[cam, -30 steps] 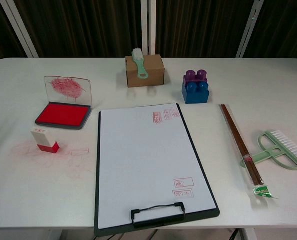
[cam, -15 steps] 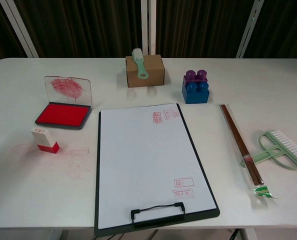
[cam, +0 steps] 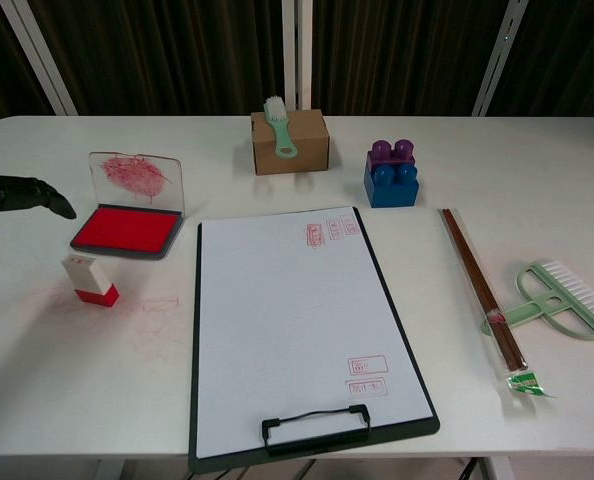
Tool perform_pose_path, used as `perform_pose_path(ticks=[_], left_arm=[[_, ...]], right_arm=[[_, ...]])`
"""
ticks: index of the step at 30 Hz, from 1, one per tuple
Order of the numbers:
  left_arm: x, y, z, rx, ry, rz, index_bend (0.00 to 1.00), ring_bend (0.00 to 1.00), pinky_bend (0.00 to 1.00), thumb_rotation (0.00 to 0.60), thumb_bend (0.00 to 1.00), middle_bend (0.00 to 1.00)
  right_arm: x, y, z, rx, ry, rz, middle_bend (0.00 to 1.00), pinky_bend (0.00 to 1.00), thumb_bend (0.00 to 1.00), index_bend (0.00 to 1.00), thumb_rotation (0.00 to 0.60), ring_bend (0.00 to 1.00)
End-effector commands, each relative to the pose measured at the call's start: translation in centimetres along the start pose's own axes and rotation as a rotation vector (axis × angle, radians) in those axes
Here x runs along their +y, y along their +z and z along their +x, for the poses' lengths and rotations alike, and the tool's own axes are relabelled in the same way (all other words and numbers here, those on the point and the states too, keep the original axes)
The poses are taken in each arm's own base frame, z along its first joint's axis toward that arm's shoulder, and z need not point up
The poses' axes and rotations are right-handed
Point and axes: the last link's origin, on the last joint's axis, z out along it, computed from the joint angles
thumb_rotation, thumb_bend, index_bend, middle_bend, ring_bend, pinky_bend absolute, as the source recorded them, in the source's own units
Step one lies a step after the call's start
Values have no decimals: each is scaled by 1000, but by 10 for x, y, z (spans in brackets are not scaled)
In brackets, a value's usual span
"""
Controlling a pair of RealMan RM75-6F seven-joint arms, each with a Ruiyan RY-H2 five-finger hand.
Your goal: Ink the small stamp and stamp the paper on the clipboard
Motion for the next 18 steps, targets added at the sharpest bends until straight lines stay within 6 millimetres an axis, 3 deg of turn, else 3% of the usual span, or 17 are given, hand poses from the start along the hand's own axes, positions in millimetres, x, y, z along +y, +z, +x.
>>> perform_pose_path(ticks=[1, 18], left_arm=[[5, 6, -3, -9, 1, -10, 257, 892, 946, 600, 123, 279], [17, 33, -13, -39, -30, -24, 356, 931, 979, 600, 159, 372]], right_arm=[[1, 0, 1, 3, 0, -2, 0, 0, 186, 0, 600, 0], [5, 1, 0, -4, 6, -14, 0, 0, 190, 0, 600, 0]])
